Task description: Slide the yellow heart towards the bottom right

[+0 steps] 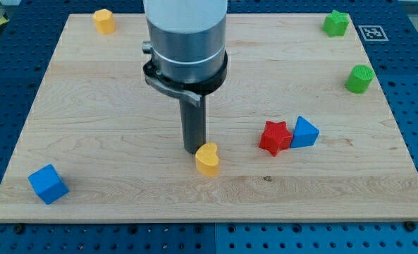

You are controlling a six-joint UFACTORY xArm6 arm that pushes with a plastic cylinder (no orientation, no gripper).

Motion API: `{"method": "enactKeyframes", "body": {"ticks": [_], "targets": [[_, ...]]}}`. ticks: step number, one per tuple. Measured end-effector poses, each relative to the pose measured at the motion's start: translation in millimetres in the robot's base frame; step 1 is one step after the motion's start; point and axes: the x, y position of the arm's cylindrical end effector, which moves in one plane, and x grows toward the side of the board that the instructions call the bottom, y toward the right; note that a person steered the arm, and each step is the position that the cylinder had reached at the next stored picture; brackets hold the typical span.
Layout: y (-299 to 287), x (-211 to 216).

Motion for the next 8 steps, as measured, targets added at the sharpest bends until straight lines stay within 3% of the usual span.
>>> {"method": "enactKeyframes", "body": {"ticks": [2, 5, 8], "targets": [[-5, 30], [1, 38], [91, 38]]}}
